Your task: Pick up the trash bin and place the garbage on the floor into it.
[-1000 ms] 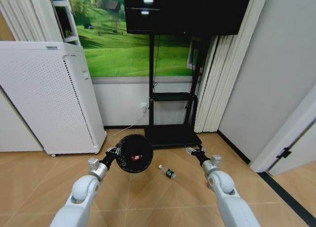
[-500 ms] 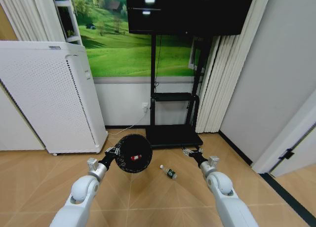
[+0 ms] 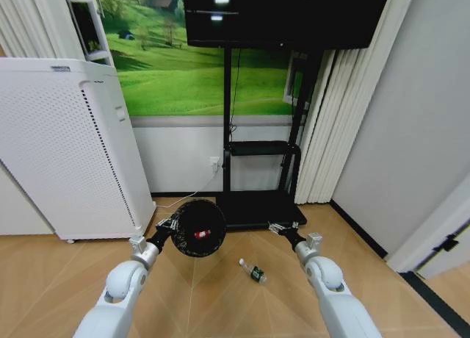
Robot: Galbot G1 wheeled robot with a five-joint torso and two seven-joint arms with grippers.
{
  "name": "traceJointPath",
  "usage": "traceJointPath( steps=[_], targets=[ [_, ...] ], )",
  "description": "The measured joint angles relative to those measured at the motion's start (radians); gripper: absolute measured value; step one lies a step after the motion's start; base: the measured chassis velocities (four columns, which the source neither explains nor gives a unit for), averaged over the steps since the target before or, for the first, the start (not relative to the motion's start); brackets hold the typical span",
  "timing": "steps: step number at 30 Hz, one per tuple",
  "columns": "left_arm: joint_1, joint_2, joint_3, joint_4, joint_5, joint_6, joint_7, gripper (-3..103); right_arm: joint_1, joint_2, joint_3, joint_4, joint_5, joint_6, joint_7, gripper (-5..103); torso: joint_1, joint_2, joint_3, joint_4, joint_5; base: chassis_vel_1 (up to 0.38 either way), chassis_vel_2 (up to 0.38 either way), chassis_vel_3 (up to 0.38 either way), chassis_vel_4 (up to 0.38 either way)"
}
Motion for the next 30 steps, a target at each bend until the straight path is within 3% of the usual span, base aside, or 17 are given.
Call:
traceJointPath(
  steps=[12, 15, 16, 18, 23, 25, 27, 30],
  targets=[
    [0.004, -0.009, -0.01, -0.01, -0.001, 0.0, -0.001, 7, -0.009, -0.085, 0.026, -0.009, -0.02, -0.089, -0.105, 100, 0.0, 0.0, 0.0, 0.0, 0.0004, -0.061, 0.056, 0.048, -0.046],
    [0.006, -0.01, -0.019, -0.015, -0.001, 0.0, 0.002, 7, -0.027, -0.169, 0.022, 0.01, -0.113, -0.14, -0.203, 100, 0.0, 0.0, 0.0, 0.0, -0.0003, 0.024, -0.022, -0.033, 0.041],
    [0.006, -0.01, -0.019, -0.015, -0.001, 0.0, 0.002, 7, -0.027, -0.169, 0.022, 0.01, -0.113, -0.14, -0.203, 100, 0.0, 0.0, 0.0, 0.0, -0.0003, 0.0, 0.0, 0.0, 0.0],
    [0.007, -0.023, -0.027, -0.019, 0.0, 0.0, 0.004, 7, -0.048, -0.223, -0.017, -0.003, -0.192, -0.162, -0.308, 100, 0.0, 0.0, 0.0, -0.0003, -0.0003, 0.0, 0.0, 0.0, 0.0],
    [0.006, -0.031, -0.029, -0.026, 0.0, 0.0, 0.004, 7, -0.052, -0.236, -0.057, -0.048, -0.245, -0.158, -0.361, 100, 0.0, 0.0, 0.0, -0.0004, 0.0001, 0.0, 0.0, 0.0, 0.0],
    [0.006, -0.032, -0.027, -0.031, 0.001, 0.0, 0.002, 7, -0.041, -0.227, -0.089, -0.114, -0.279, -0.118, -0.388, 100, 0.0, 0.0, 0.0, 0.0, -0.0001, 0.0, 0.0, 0.0, 0.0],
    [-0.003, -0.032, -0.017, -0.032, 0.001, 0.0, 0.001, 7, -0.036, -0.202, -0.13, -0.193, -0.312, -0.055, -0.36, 100, 0.0, 0.0, 0.0, 0.0003, 0.0005, 0.0, 0.0, 0.0, 0.0],
    [-0.004, -0.031, -0.013, -0.036, 0.0, 0.0, -0.001, 7, -0.042, -0.177, -0.17, -0.256, -0.319, -0.032, -0.307, 100, 0.0, 0.0, 0.0, -0.0005, -0.0001, 0.0, 0.0, 0.0, 0.0]
  ],
)
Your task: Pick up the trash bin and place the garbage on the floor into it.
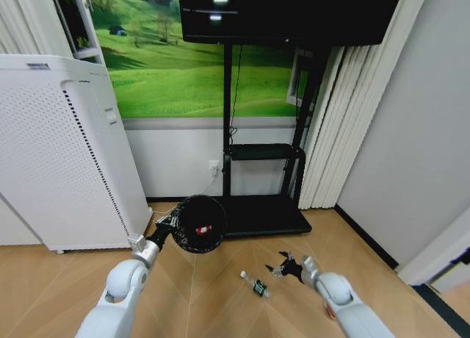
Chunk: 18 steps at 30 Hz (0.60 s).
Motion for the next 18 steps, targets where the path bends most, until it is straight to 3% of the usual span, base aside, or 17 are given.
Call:
traceJointPath(
  steps=[5, 18],
  targets=[
    [0.042, 0.006, -0.045, -0.043, -0.01, 0.001, 0.0, 7, 0.021, 0.102, -0.052, -0.158, -0.053, 0.031, 0.013, 100, 0.0, 0.0, 0.0, 0.0008, 0.0001, 0.0, 0.0, 0.0, 0.0],
    [0.071, 0.016, -0.09, -0.069, -0.029, 0.003, 0.01, 7, 0.083, 0.204, -0.045, -0.347, -0.139, 0.05, 0.043, 100, 0.0, 0.0, 0.0, 0.0003, 0.0, 0.0, 0.0, 0.0, 0.0]
  ],
)
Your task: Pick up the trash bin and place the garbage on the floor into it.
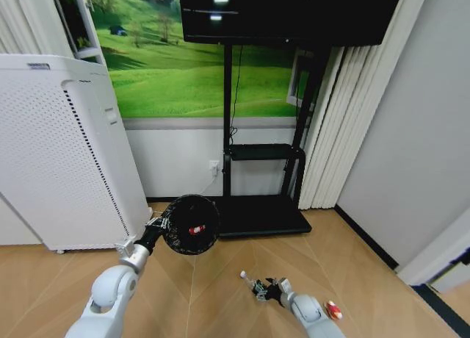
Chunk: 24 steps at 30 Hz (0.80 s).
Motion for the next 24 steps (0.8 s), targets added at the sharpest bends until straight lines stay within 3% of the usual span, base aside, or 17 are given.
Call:
traceJointPath(
  steps=[16, 18, 24],
  targets=[
    [0.04, 0.007, -0.064, -0.04, -0.025, 0.006, 0.026, 7, 0.037, 0.031, 0.02, -0.104, -0.058, 0.026, 0.043, 103, 0.0, 0.0, 0.0, 0.0002, 0.0001, 0.0, 0.0, 0.0, 0.0],
    [0.038, 0.009, -0.066, -0.042, -0.028, 0.007, 0.026, 7, 0.042, 0.035, 0.02, -0.11, -0.058, 0.031, 0.049, 100, 0.0, 0.0, 0.0, 0.0002, 0.0, 0.0, 0.0, 0.0, 0.0],
    [0.036, 0.013, -0.067, -0.046, -0.033, 0.012, 0.026, 7, 0.056, 0.041, 0.015, -0.122, -0.066, 0.039, 0.056, 74, 0.0, 0.0, 0.0, 0.0003, 0.0, 0.0, 0.0, 0.0, 0.0]
  ],
)
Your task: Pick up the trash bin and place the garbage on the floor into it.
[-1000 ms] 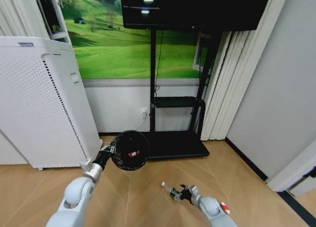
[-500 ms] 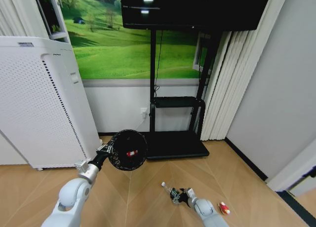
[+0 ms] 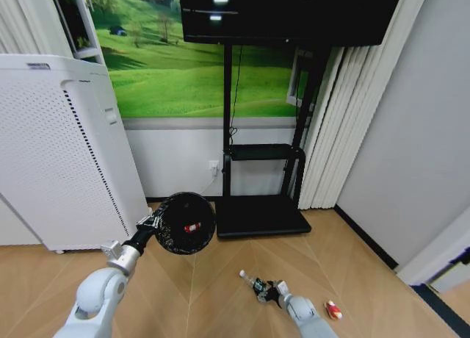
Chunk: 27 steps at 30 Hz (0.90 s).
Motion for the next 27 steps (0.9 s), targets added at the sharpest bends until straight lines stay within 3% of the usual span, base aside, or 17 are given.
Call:
traceJointPath(
  steps=[3, 5, 6, 8, 9, 15, 18, 27],
  targets=[
    [-0.002, 0.001, 0.0, 0.0, 0.0, 0.001, 0.0, 7, 0.002, -0.001, -0.001, -0.002, -0.001, 0.004, 0.0, 63, 0.0, 0.0, 0.0, 0.0, 0.0002, 0.0, 0.0, 0.0, 0.0],
    [-0.003, 0.002, 0.001, 0.0, 0.0, 0.001, 0.0, 7, 0.002, -0.002, -0.001, -0.003, -0.001, 0.006, 0.001, 63, 0.0, 0.0, 0.0, 0.0001, 0.0002, 0.0, 0.0, 0.0, 0.0],
    [-0.006, 0.001, 0.004, 0.0, 0.0, 0.001, 0.0, 7, 0.003, -0.004, 0.0, -0.004, -0.001, 0.008, 0.001, 52, 0.0, 0.0, 0.0, 0.0, 0.0002, 0.0, 0.0, 0.0, 0.0],
    [-0.008, 0.001, 0.008, 0.001, 0.0, 0.002, -0.001, 7, 0.002, -0.006, 0.001, -0.004, 0.0, 0.011, 0.004, 52, 0.0, 0.0, 0.0, 0.0001, 0.0002, 0.0, 0.0, 0.0, 0.0],
    [-0.009, 0.0, 0.013, 0.002, 0.0, 0.003, -0.002, 7, -0.001, -0.009, 0.003, -0.003, 0.001, 0.014, 0.007, 47, 0.0, 0.0, 0.0, 0.0001, 0.0002, 0.0, 0.0, 0.0, 0.0],
    [-0.01, -0.007, 0.023, 0.005, 0.004, 0.004, -0.007, 7, -0.025, -0.025, 0.025, 0.033, 0.021, 0.013, 0.018, 33, 0.0, 0.0, 0.0, -0.0002, 0.0004, 0.0, 0.0, 0.0, 0.0],
    [-0.01, -0.014, 0.019, 0.012, 0.007, 0.004, -0.012, 7, -0.066, -0.056, 0.072, 0.135, 0.09, -0.003, 0.035, 30, 0.0, 0.0, 0.0, -0.0003, 0.0003, 0.0, 0.0, 0.0, 0.0],
    [-0.011, -0.013, -0.004, 0.023, 0.007, 0.003, -0.015, 7, -0.098, -0.107, 0.184, 0.232, 0.166, -0.011, 0.039, 30, 0.0, 0.0, 0.0, -0.0002, 0.0003, 0.0, 0.0, 0.0, 0.0]
  ],
)
